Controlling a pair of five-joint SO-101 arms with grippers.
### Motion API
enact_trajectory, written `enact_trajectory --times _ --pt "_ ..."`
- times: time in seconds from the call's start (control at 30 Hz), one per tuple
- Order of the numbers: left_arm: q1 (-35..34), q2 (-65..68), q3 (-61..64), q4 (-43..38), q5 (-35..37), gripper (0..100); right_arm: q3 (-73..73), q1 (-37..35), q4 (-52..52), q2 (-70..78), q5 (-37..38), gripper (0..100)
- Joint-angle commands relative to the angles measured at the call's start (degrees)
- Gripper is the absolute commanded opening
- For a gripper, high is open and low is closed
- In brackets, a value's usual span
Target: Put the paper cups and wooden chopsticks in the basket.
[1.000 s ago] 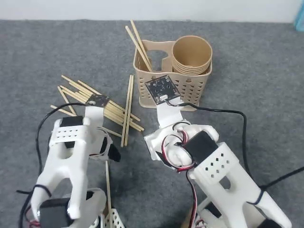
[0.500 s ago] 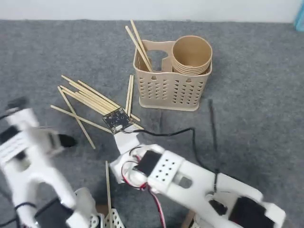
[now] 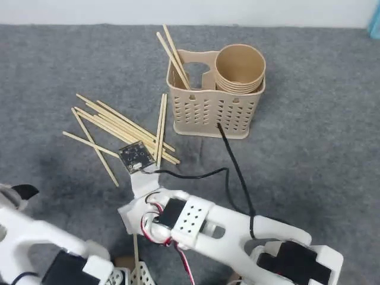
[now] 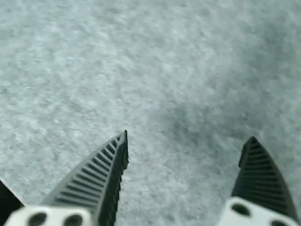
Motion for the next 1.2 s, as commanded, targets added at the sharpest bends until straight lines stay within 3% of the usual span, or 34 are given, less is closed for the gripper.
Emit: enact_trajectory --times 0.0,0.5,0.6,0.73,0.8,0.93,1.17 --pt "-2.20 0.00 -2.59 -1.49 0.79 36 -0.53 -0.48 -1.10 0.75 0.18 21.3" --pt "-4.84 0.00 -3.56 -4.75 0.79 35 -2.37 -3.12 -6.90 10.07 8.26 21.3" --pt "-4.84 0.00 -3.56 -4.75 0.79 35 -4.13 -3.21 -6.02 12.70 8.26 21.3" --pt "-4.92 0.00 -3.47 -4.75 0.79 35 -10.73 -3.03 2.51 17.10 8.26 21.1" --pt "-4.92 0.00 -3.47 -4.75 0.79 35 -13.98 -3.03 6.20 19.56 8.26 18.4" --pt "-4.92 0.00 -3.47 -4.66 0.79 35 -16.70 -2.42 8.57 22.64 8.97 3.9" --pt "-4.57 0.00 -3.21 -4.48 0.70 35 -17.05 -2.07 12.53 21.58 12.04 1.1"
